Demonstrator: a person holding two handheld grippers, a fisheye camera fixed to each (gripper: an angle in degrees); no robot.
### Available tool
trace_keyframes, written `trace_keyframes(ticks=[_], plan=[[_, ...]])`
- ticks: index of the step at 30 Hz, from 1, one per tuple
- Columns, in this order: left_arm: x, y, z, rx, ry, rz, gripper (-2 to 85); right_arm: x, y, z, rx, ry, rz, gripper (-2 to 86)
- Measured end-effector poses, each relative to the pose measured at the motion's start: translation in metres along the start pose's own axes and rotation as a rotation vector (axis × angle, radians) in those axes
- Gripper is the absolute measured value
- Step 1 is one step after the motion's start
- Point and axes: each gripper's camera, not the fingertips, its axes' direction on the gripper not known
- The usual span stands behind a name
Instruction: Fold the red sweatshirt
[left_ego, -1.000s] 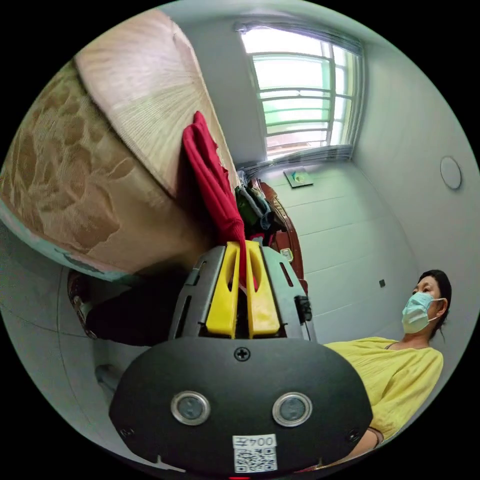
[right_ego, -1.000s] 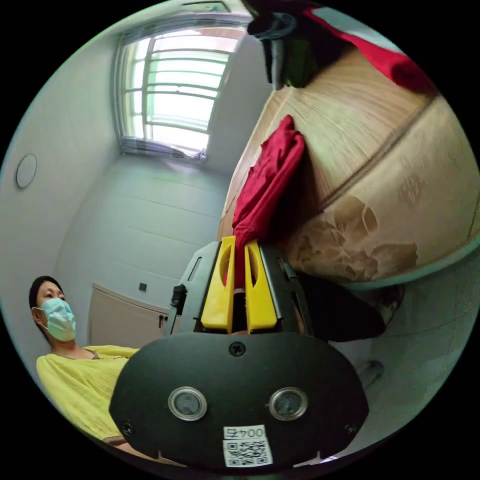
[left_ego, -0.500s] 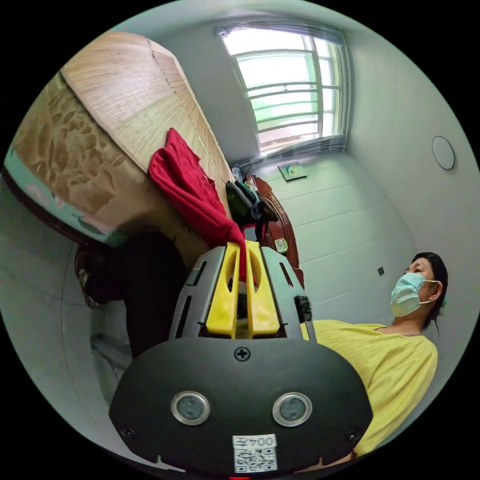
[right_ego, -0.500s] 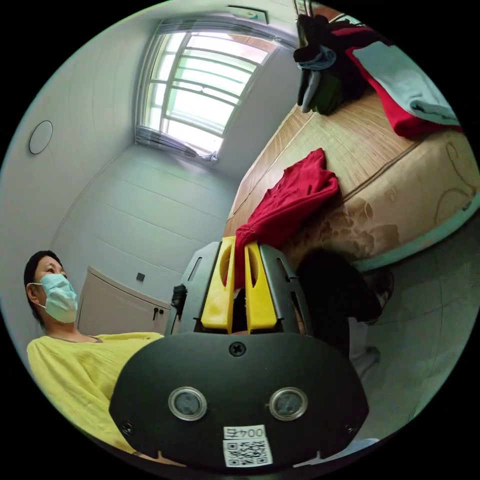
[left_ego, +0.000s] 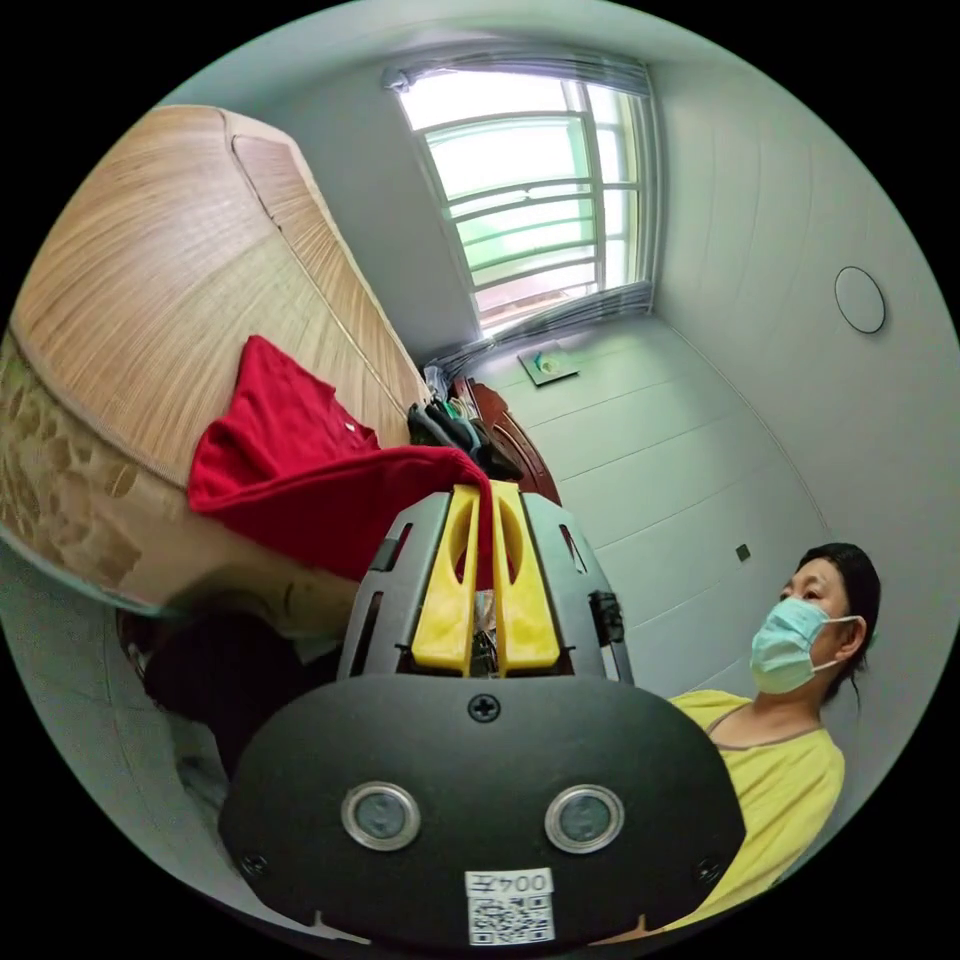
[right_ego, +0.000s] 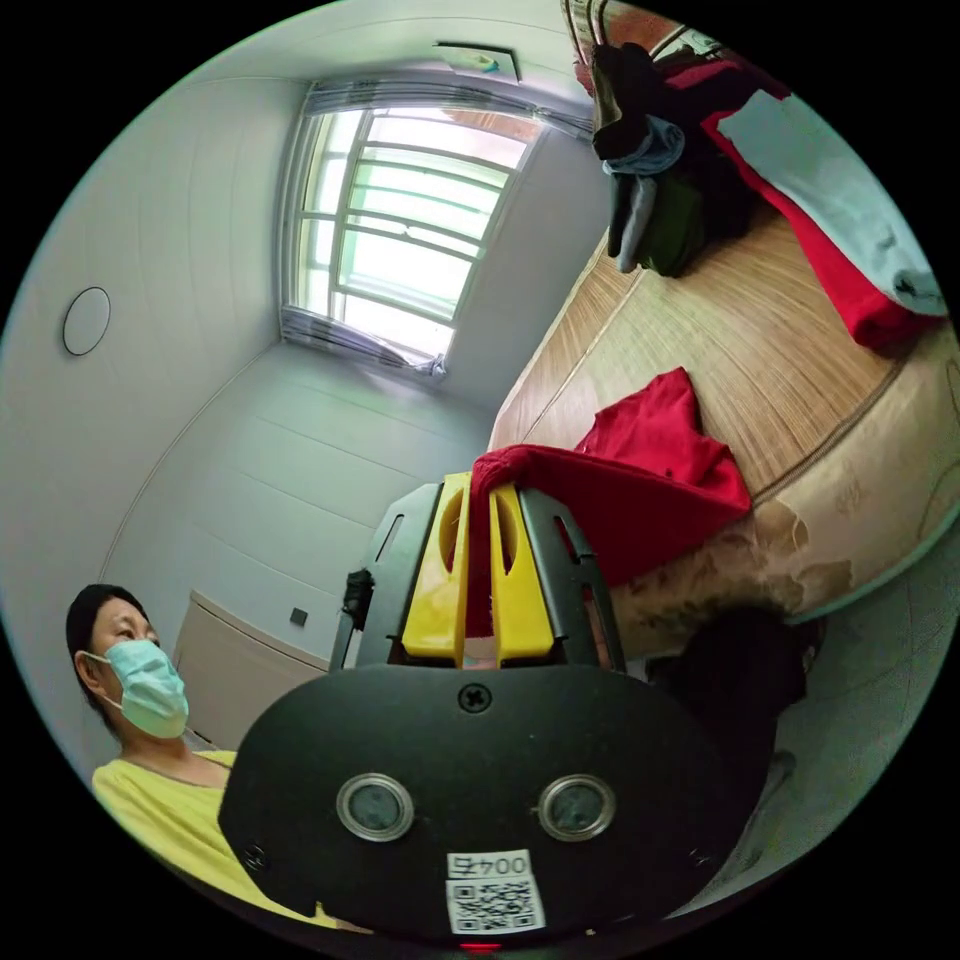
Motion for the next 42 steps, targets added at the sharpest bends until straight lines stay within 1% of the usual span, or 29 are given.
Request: trace_keyframes(ticks=[5,9,13,16,18,19,22,24,25,27,30,33,35,36,38,40,41,42], plan=[[-0.017,-0.09,0.058,0.0,-0.058,0.025,2.4,0.015,-0.07,0.058,0.013,0.033,0.017,4.0],[-0.05,-0.139,0.096,-0.009,-0.132,0.001,2.4,0.035,-0.115,0.105,-0.015,0.097,0.015,4.0],[-0.105,-0.177,0.14,-0.042,-0.236,-0.073,2.4,0.076,-0.158,0.163,-0.073,0.179,0.059,4.1],[-0.152,-0.19,0.165,-0.057,-0.277,-0.148,2.4,0.113,-0.179,0.199,-0.103,0.23,0.118,4.3],[-0.182,-0.193,0.174,-0.054,-0.261,-0.215,2.3,0.138,-0.187,0.217,-0.12,0.229,0.179,4.7],[-0.201,-0.192,0.176,-0.027,-0.224,-0.255,2.3,0.154,-0.191,0.227,-0.127,0.215,0.228,5.1],[-0.236,-0.186,0.172,0.062,-0.159,-0.333,2.2,0.182,-0.193,0.232,-0.065,0.148,0.303,7.2],[-0.247,-0.18,0.164,0.127,-0.123,-0.358,2.1,0.189,-0.192,0.23,-0.03,0.114,0.313,7.5],[-0.248,-0.176,0.156,0.168,-0.111,-0.353,2.1,0.185,-0.191,0.224,0.013,0.096,0.276,7.5],[-0.243,-0.173,0.144,0.2,-0.128,-0.325,2.1,0.174,-0.191,0.214,0.052,0.082,0.22,7.8],[-0.222,-0.164,0.125,0.21,-0.142,-0.219,2.6,0.147,-0.19,0.199,0.02,0.082,0.088,8.6],[-0.189,-0.138,0.11,0.136,-0.161,-0.055,3.9,0.112,-0.165,0.176,-0.05,0.118,-0.069,10.1],[-0.163,-0.099,0.104,0.004,-0.246,0.071,6.2,0.094,-0.127,0.156,-0.152,0.195,-0.193,10.9],[-0.157,-0.087,0.103,-0.03,-0.278,0.095,6.9,0.091,-0.115,0.151,-0.183,0.218,-0.223,11.1],[-0.138,-0.035,0.102,-0.142,-0.422,0.191,10.5,0.09,-0.067,0.134,-0.293,0.361,-0.318,11.9],[-0.125,0.002,0.104,-0.192,-0.545,0.273,13.0,0.098,-0.033,0.124,-0.35,0.466,-0.361,12.7],[-0.117,0.023,0.108,-0.199,-0.59,0.342,14.4,0.105,-0.016,0.121,-0.375,0.525,-0.376,13.0],[-0.114,0.031,0.11,-0.2,-0.601,0.367,14.8,0.108,-0.009,0.12,-0.383,0.542,-0.38,13.1]])
